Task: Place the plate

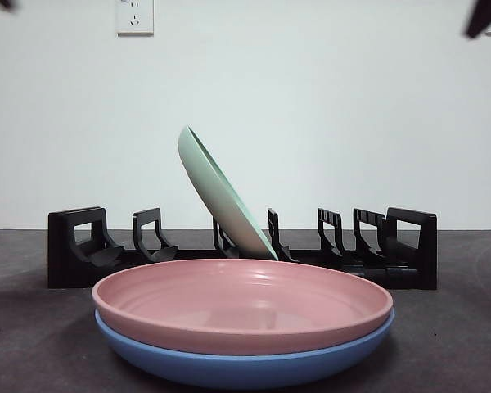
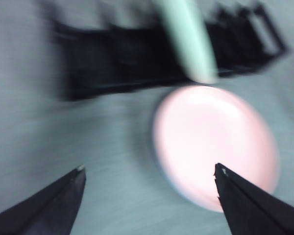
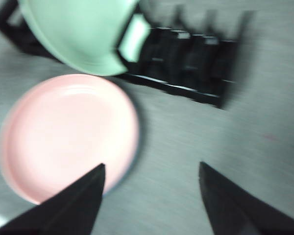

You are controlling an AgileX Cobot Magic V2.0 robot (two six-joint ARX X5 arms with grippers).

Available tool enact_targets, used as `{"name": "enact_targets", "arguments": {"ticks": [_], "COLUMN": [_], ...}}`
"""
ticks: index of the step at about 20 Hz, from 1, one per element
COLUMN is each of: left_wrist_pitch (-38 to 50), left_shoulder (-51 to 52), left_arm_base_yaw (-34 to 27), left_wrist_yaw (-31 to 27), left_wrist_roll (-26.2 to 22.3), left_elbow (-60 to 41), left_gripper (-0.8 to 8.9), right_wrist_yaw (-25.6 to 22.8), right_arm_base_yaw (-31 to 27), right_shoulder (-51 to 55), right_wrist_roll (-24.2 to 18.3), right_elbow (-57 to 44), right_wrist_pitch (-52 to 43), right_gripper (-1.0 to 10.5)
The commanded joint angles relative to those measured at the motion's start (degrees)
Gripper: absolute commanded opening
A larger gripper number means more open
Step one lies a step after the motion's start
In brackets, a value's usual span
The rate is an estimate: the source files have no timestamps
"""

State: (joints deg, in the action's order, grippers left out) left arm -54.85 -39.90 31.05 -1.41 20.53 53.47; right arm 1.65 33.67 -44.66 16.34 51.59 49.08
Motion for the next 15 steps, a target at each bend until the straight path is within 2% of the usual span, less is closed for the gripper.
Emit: {"name": "enact_targets", "arguments": {"ticks": [1, 3, 11, 15], "left_wrist_pitch": [-3.87, -6.75, -8.15, -8.13], "left_shoulder": [3.34, 5.90, 7.37, 7.37], "left_arm_base_yaw": [-0.98, -1.90, -2.34, -2.34], "left_wrist_yaw": [-3.67, -5.05, -6.27, -6.56], "left_wrist_roll": [-1.86, -1.86, -1.66, -1.66], "left_elbow": [0.81, 0.81, 0.81, 0.81], "left_gripper": [4.21, 4.21, 4.20, 4.20], "right_wrist_yaw": [5.03, 9.77, 21.59, 22.10], "right_arm_base_yaw": [0.26, 0.26, 0.57, 1.97], "right_shoulder": [-3.87, -9.27, -37.97, -48.48], "right_wrist_roll": [0.44, 1.27, 1.18, 0.55], "right_elbow": [1.55, 5.05, 32.30, 42.05], "right_wrist_pitch": [-4.42, -6.75, -4.87, -5.53], "right_gripper": [3.2, 3.2, 3.2, 3.2]}}
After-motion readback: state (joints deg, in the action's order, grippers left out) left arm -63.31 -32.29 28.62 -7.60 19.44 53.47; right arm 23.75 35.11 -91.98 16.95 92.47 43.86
